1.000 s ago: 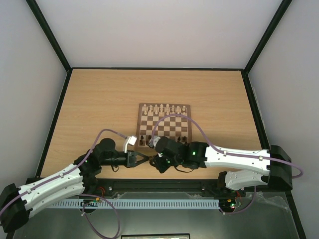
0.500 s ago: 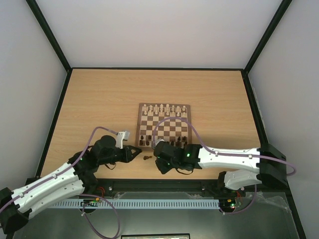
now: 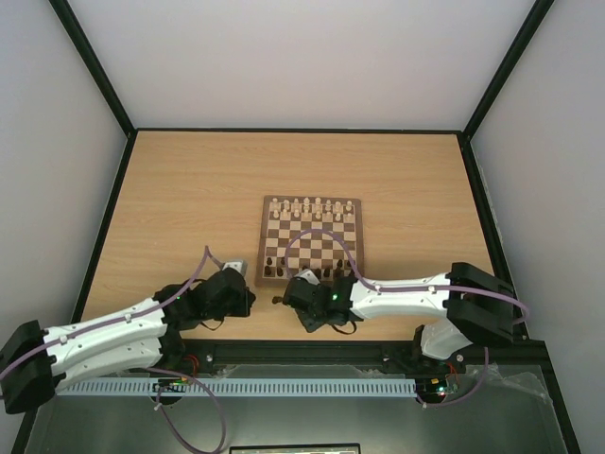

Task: Set up the chess pieces on the board
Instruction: Place the chess piece at the center of the board.

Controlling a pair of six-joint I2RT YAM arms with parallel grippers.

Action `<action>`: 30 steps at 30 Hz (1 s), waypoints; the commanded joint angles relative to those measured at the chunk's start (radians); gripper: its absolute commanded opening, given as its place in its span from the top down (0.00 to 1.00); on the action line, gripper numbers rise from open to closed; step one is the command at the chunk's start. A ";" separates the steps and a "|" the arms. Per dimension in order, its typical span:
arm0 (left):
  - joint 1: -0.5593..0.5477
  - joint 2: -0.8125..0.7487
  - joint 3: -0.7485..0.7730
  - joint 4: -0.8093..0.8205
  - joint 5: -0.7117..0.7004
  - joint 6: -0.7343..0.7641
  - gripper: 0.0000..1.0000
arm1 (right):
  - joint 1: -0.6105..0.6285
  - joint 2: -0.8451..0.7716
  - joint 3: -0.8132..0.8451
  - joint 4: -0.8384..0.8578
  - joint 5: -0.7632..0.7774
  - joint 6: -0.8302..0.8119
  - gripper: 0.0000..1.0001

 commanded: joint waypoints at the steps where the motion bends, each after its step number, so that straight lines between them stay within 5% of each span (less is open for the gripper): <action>1: -0.062 0.080 0.036 -0.074 -0.150 -0.078 0.95 | 0.002 0.033 -0.020 -0.023 0.028 0.011 0.90; 16: -0.164 0.343 0.113 -0.135 -0.251 -0.144 0.87 | -0.001 0.092 -0.023 0.055 -0.028 -0.009 0.88; 24: -0.168 0.368 0.132 -0.126 -0.246 -0.130 0.66 | -0.001 0.079 -0.028 0.056 -0.041 -0.012 0.77; 30: -0.174 0.327 0.135 -0.140 -0.254 -0.135 0.59 | -0.001 0.049 -0.024 0.043 -0.047 -0.010 0.66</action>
